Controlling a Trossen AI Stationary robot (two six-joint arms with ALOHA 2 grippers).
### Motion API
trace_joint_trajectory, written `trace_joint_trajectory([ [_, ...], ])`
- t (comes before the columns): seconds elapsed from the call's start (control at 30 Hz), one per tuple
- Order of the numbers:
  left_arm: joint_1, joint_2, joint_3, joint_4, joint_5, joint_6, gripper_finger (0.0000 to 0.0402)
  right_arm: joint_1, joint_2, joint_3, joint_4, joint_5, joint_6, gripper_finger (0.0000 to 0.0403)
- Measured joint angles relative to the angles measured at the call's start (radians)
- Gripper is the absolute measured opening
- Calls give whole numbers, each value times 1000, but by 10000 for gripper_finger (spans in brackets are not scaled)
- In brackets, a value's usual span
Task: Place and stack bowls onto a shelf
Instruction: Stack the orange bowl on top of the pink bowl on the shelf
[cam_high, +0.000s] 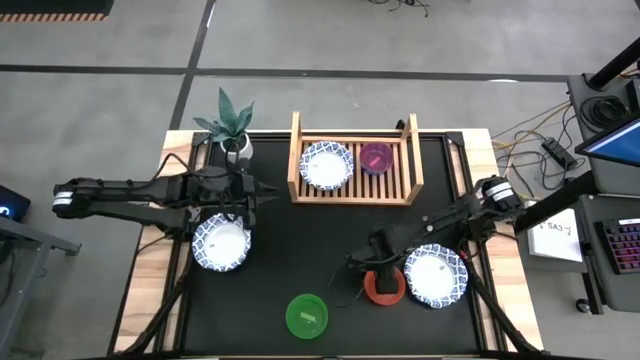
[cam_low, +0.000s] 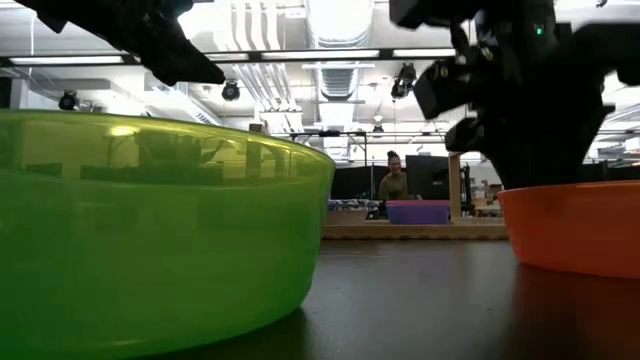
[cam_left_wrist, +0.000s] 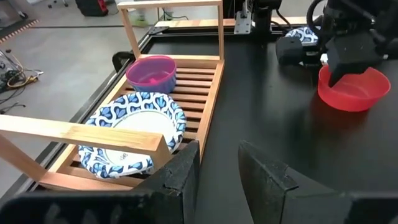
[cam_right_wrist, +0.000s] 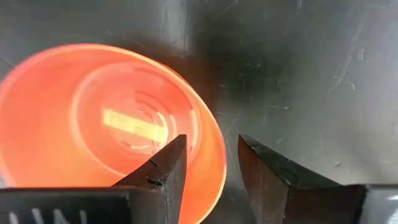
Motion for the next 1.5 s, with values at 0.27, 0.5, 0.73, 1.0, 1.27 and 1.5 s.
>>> trace_joint_trajectory([
  [0.27, 0, 21, 0, 1, 0, 0, 93, -6, 10, -2, -2, -9, -22, 44],
  [0.5, 0, 34, 0, 3, 0, 17, 93, -84, -62, 46, -32, -34, -46, 9],
  [0.73, 0, 30, 0, 4, 0, 19, 93, -260, -113, 246, -216, 66, -153, 8],
  [1.0, 0, 30, 1, -7, 0, 19, 93, -490, -118, 433, -292, -18, -356, 9],
  [1.27, 0, 30, 1, -59, 1, 2, 93, -429, -105, 383, -260, -53, -393, 10],
  [1.5, 0, 30, 1, -61, 1, -7, 93, -276, -105, 283, -144, -56, -213, 55],
])
